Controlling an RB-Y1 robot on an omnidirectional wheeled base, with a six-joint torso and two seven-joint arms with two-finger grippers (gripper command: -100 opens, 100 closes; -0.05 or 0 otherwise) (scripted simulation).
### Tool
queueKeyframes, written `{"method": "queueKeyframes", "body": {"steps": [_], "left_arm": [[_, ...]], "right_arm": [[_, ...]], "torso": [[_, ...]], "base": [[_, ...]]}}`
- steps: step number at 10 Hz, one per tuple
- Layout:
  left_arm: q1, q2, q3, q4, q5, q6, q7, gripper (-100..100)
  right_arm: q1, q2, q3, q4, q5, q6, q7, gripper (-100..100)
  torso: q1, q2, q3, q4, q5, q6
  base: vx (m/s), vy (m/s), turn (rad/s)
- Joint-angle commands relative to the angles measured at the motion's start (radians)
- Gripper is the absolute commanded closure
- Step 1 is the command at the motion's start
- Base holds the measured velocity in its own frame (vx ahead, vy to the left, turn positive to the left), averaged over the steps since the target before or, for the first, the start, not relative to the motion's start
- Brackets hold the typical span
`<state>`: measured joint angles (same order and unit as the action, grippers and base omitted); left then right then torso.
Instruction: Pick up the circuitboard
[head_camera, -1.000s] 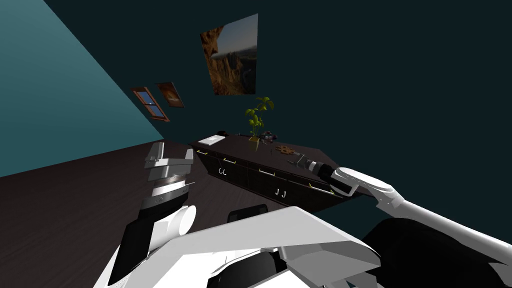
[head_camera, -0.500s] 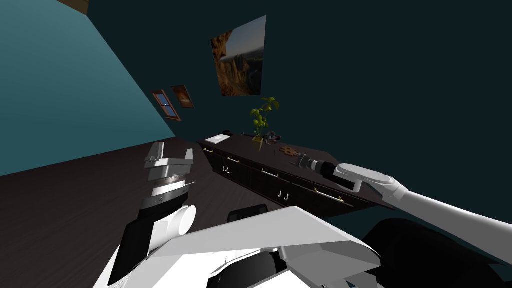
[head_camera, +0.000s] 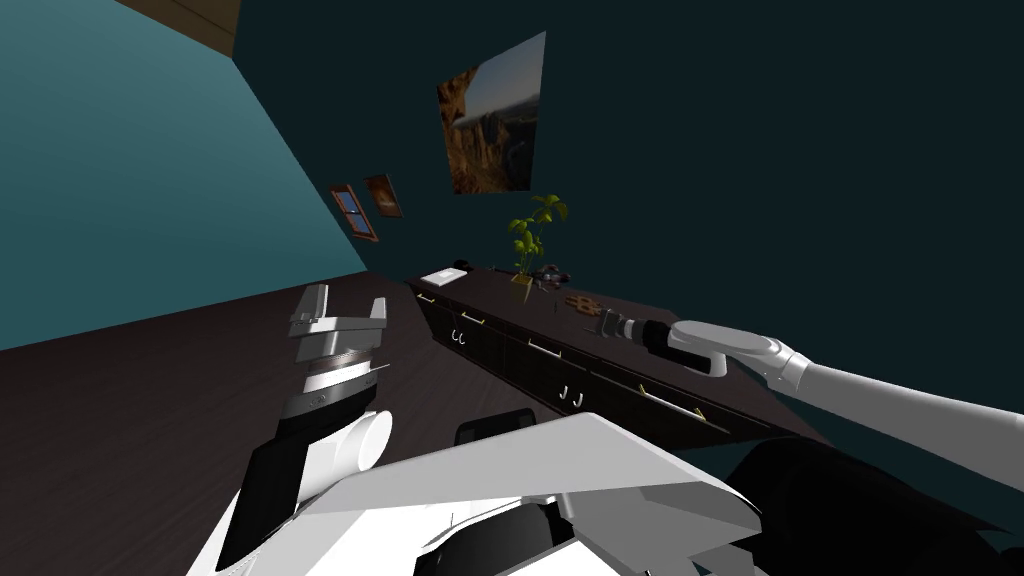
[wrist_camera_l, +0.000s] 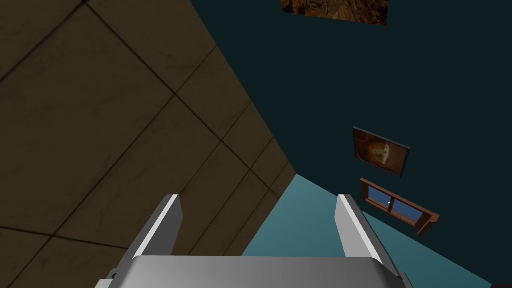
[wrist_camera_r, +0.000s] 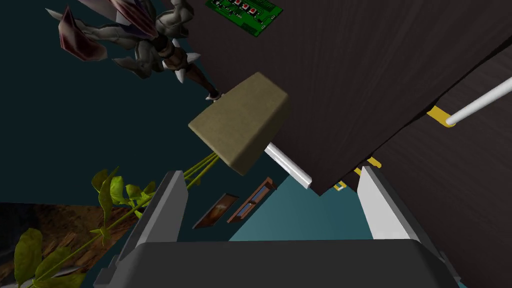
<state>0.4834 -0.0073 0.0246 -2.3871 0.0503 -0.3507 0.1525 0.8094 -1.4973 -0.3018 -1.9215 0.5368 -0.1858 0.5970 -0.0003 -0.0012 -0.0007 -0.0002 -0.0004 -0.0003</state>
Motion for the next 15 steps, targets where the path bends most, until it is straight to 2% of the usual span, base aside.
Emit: {"method": "queueKeyframes", "body": {"steps": [1,2,3,5,6,8,9,10,11,12,13,14,15], "left_arm": [[0.000,0.000,0.000,0.000,0.000,0.000,0.000,0],[0.000,0.000,0.000,0.000,0.000,0.000,0.000,0],[0.000,0.000,0.000,0.000,0.000,0.000,0.000,0],[0.000,0.000,0.000,0.000,0.000,0.000,0.000,0],[0.000,0.000,0.000,0.000,0.000,0.000,0.000,0],[0.000,0.000,0.000,0.000,0.000,0.000,0.000,0],[0.000,0.000,0.000,0.000,0.000,0.000,0.000,0],[0.000,0.000,0.000,0.000,0.000,0.000,0.000,0],[0.000,0.000,0.000,0.000,0.000,0.000,0.000,0],[0.000,0.000,0.000,0.000,0.000,0.000,0.000,0],[0.000,0.000,0.000,0.000,0.000,0.000,0.000,0],[0.000,0.000,0.000,0.000,0.000,0.000,0.000,0],[0.000,0.000,0.000,0.000,0.000,0.000,0.000,0]], "right_arm": [[0.016,-0.050,-0.007,0.026,0.007,-0.013,0.017,-100],[0.016,-0.061,-0.007,0.026,0.007,-0.013,0.017,-100],[0.050,-0.101,-0.009,0.063,0.023,-0.022,0.046,-100],[0.050,-0.142,-0.009,0.063,0.023,-0.022,0.046,-100],[0.085,-0.181,-0.008,0.101,0.037,-0.032,0.074,-100],[0.085,-0.221,-0.008,0.101,0.037,-0.032,0.074,-100],[0.120,-0.260,-0.006,0.140,0.050,-0.044,0.100,-100],[0.120,-0.289,-0.006,0.140,0.050,-0.044,0.100,-100],[0.120,-0.297,-0.006,0.140,0.050,-0.044,0.100,-100],[0.157,-0.337,-0.002,0.178,0.062,-0.057,0.126,-100],[0.139,-0.372,-0.002,0.178,0.062,-0.057,0.126,-100],[0.157,-0.372,-0.002,0.178,0.062,-0.057,0.126,-100],[0.193,-0.415,0.004,0.216,0.073,-0.071,0.150,-100]], "torso": [[0.000,0.000,0.000,0.000,0.000,0.000],[0.000,0.000,0.000,0.000,0.000,0.001],[0.000,0.000,0.000,0.000,0.000,0.002],[0.000,0.000,0.000,0.000,0.000,0.001],[0.000,0.000,0.000,0.000,0.000,0.002],[0.000,0.000,0.000,0.000,0.000,0.001],[0.000,0.000,0.000,0.000,0.000,0.002],[0.000,-0.001,0.000,0.000,0.000,0.000],[-0.001,-0.001,0.000,0.000,0.000,0.001],[0.000,0.000,0.000,0.000,0.000,0.002],[0.000,-0.001,0.000,0.000,0.000,0.000],[0.000,-0.001,0.000,0.000,0.000,0.001],[0.000,0.000,0.000,0.000,0.000,0.002]], "base": [[0.002,-0.008,0.147],[0.002,-0.007,-0.030],[0.004,-0.002,0.259],[0.005,-0.010,0.058],[0.005,-0.003,0.234],[0.005,-0.011,0.067],[0.011,-0.006,0.274],[0.009,-0.018,0.134],[0.004,-0.010,-0.040],[0.007,-0.008,0.233],[0.008,-0.018,0.164],[0.006,-0.012,-0.010],[0.011,-0.012,0.196]]}}
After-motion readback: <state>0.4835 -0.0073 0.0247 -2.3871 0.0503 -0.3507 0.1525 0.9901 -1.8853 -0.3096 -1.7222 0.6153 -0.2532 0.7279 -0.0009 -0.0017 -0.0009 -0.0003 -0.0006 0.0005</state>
